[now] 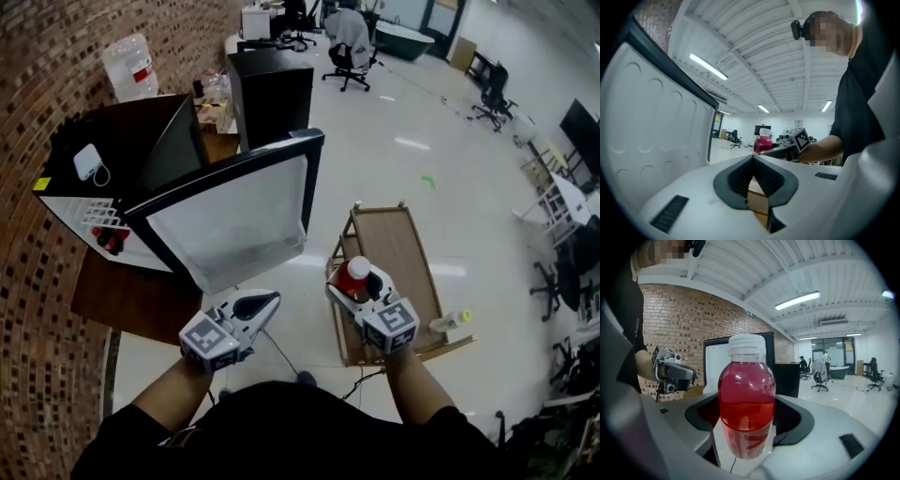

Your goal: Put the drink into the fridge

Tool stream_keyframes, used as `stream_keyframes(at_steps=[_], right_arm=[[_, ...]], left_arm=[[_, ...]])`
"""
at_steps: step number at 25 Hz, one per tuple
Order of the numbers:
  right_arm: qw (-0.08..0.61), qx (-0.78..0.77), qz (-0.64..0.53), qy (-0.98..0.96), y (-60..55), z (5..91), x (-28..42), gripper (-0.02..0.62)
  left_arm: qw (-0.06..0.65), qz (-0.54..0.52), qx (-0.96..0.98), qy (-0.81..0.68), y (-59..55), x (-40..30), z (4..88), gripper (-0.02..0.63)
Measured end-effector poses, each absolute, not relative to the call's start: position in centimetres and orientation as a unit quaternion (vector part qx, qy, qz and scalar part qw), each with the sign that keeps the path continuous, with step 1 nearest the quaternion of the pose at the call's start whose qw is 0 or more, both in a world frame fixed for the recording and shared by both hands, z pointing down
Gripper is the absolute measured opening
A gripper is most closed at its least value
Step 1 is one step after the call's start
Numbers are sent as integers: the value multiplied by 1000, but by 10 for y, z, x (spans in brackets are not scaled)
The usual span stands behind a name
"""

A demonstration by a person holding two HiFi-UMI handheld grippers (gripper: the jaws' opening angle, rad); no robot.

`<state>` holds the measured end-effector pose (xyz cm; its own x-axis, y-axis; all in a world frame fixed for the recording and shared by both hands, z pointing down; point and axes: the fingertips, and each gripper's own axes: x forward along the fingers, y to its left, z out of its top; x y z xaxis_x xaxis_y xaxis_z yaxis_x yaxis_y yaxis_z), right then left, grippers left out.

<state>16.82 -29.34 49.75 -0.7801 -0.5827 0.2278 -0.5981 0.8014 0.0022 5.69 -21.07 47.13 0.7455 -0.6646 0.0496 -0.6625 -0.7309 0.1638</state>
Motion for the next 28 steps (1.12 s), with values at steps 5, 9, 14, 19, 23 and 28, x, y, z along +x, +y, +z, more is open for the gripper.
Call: stream_keyframes(at_steps=[5,9,14,19,23,28], right_arm=[[98,241,5,-966,-271,459,83,342],[94,182,-14,-979,-249,440,3,342],[98,102,-38,-989,-217,423,-87,342],[112,49,-68,-990,-183,410,-167,342],[133,22,-109,-985,-156,405,-229,342],[162,8,-153,-975,-132,406,-295,342]], left_arm=[[76,-12,906,-415,-182,-15,458,-6],[77,-18,885,-460,-158,-80,455,-6],[74,-32,855,-512,-122,-143,448,-6],[68,-47,830,-552,-88,-200,441,-6],[65,-51,814,-575,-58,-243,440,-6],[58,-45,795,-602,-22,-290,438,-6]])
